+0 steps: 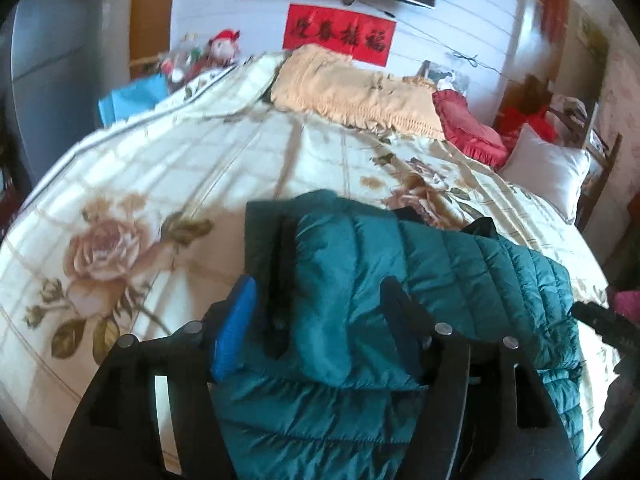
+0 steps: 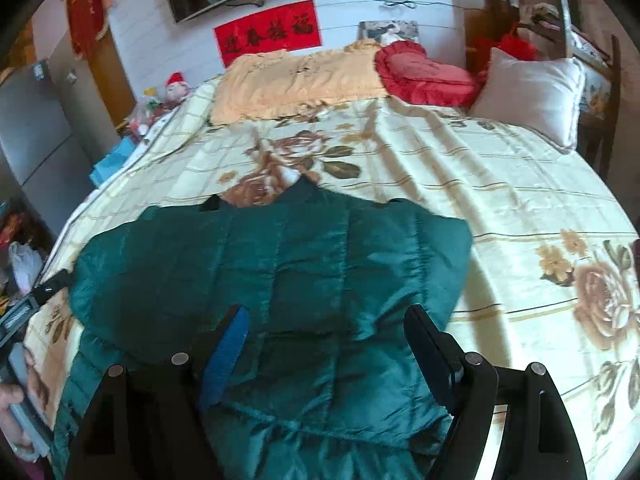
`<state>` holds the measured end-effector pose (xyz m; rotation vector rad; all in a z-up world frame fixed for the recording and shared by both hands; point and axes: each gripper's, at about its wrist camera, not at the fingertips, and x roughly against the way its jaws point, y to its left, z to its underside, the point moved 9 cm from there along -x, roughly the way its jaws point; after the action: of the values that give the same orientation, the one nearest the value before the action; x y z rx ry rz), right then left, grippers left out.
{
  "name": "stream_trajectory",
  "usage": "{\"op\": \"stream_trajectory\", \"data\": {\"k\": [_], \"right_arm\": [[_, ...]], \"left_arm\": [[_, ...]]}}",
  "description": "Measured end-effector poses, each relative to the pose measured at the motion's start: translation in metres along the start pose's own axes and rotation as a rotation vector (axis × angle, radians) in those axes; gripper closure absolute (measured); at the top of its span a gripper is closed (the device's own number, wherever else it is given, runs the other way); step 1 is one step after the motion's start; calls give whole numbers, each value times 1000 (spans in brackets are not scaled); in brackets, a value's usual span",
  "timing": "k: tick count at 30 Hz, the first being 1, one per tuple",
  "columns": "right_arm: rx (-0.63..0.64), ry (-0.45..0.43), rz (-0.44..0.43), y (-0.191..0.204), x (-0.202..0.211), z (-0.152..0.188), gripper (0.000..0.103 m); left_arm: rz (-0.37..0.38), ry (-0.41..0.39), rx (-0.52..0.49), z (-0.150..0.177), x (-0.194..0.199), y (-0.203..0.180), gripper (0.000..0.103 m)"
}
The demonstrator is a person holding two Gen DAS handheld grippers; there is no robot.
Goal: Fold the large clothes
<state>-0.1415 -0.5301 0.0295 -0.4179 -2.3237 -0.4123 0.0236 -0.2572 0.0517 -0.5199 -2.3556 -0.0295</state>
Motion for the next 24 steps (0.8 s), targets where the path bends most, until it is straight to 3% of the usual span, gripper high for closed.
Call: {"op": "stream_trajectory", "data": {"k": [7, 16, 21, 24], "right_arm": [[-3, 10, 69, -7, -36, -9, 25], [-68, 50, 121, -19, -93, -14, 22], [-50, 53, 113, -12, -70, -17, 22], [-78, -9, 28, -2, -37, -15, 22]], "left_arm": [[-106, 93, -51, 8, -58, -3, 38], [-116, 98, -83, 17, -92, -4, 31], [-93, 107, -61, 19, -94, -1, 30], [-93, 103, -61, 19, -95, -2, 30]]}}
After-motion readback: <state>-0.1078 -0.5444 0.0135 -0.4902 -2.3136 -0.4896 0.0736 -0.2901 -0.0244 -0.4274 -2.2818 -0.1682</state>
